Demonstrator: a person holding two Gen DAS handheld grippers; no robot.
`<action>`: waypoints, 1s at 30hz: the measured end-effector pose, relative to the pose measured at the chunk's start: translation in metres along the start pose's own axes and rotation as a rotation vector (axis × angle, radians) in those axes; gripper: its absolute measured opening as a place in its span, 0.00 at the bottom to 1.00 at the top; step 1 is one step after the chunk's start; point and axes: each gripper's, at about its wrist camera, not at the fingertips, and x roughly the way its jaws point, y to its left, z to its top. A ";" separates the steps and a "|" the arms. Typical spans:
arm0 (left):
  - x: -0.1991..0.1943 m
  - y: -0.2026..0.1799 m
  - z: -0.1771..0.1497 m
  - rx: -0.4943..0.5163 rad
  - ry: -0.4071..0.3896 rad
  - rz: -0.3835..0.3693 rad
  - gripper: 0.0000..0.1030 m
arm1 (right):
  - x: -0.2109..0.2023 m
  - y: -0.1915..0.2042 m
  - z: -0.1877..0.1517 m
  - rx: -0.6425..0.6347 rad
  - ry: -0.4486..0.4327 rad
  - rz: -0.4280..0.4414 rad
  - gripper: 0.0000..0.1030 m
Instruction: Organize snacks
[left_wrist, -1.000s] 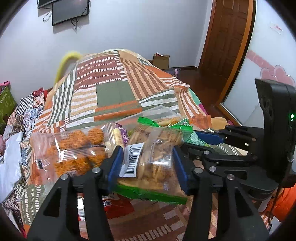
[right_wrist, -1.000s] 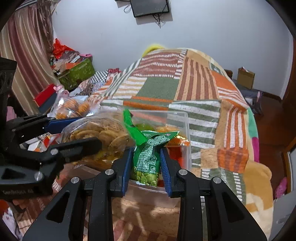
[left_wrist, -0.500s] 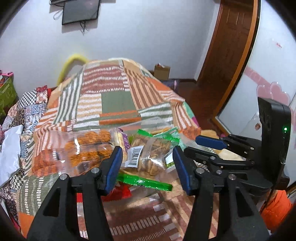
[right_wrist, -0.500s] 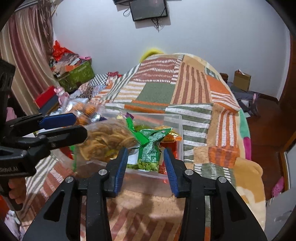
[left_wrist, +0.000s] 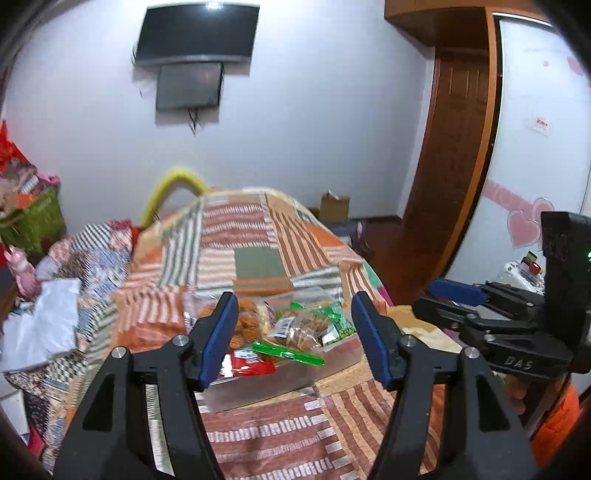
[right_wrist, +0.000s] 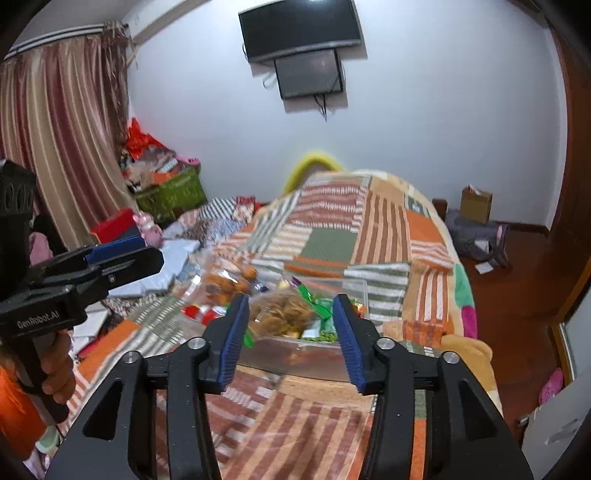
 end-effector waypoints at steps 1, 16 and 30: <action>-0.009 -0.001 0.000 0.001 -0.020 0.008 0.68 | -0.007 0.004 0.001 -0.004 -0.015 -0.002 0.48; -0.106 -0.018 -0.023 0.027 -0.238 0.056 0.96 | -0.069 0.043 -0.005 -0.003 -0.179 -0.019 0.86; -0.121 -0.021 -0.035 0.005 -0.239 0.040 0.97 | -0.091 0.055 -0.014 -0.019 -0.231 -0.035 0.93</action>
